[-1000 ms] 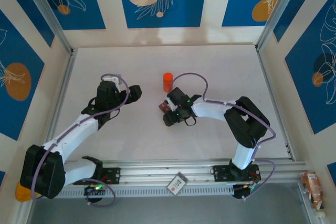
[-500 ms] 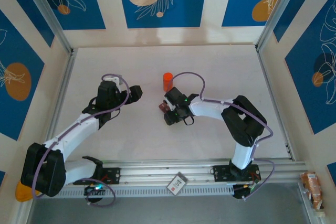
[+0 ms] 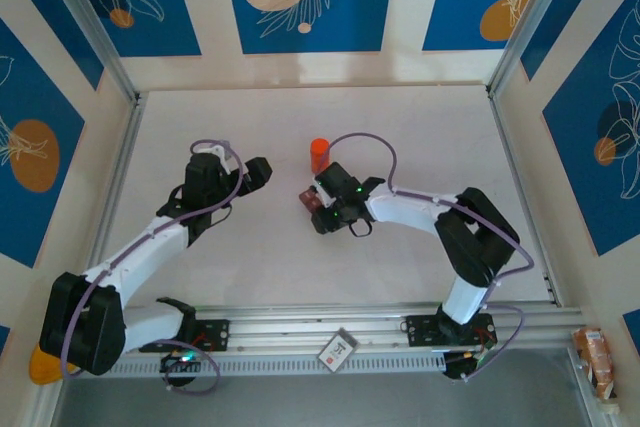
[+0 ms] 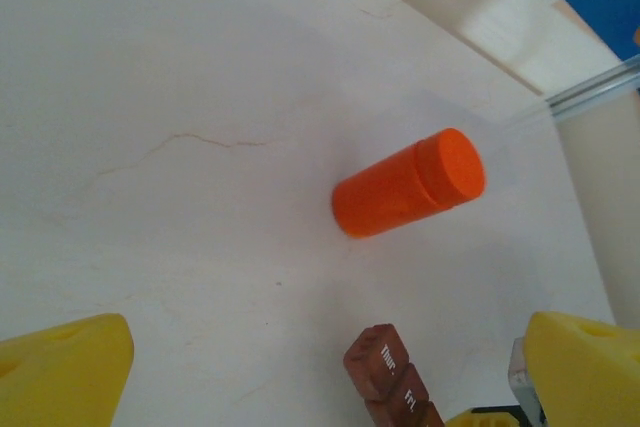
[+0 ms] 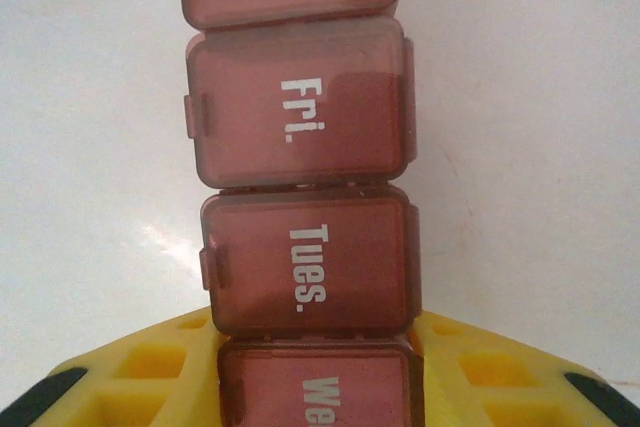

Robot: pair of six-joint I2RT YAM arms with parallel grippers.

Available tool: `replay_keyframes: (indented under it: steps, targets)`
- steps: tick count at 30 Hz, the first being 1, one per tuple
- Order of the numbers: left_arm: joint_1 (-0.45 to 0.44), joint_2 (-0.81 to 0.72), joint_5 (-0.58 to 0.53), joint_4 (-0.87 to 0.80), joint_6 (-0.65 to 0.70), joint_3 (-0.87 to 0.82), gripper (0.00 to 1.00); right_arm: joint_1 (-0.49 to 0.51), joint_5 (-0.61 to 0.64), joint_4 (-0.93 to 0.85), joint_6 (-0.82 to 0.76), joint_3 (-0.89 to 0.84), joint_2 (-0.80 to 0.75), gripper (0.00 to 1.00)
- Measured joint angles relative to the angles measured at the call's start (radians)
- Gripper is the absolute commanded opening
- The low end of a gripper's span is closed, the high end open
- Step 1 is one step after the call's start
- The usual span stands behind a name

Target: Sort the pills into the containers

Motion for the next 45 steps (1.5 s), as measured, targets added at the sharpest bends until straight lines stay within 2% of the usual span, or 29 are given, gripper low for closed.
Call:
replay_keyframes:
  steps: [7,14,26,45]
  targets:
    - [-0.029,0.047,0.136,0.122,-0.089,0.000,1.00,-0.045,-0.093,0.036,0.064,0.000,-0.121,0.34]
    - [-0.091,0.094,0.197,0.230,-0.161,0.000,1.00,-0.070,-0.157,0.060,0.125,0.000,-0.148,0.34]
    - [-0.156,0.156,0.214,0.327,-0.216,0.007,1.00,-0.069,-0.199,0.078,0.160,0.000,-0.148,0.34]
    - [-0.193,0.183,0.214,0.357,-0.222,0.044,1.00,-0.068,-0.204,0.084,0.168,0.000,-0.139,0.34]
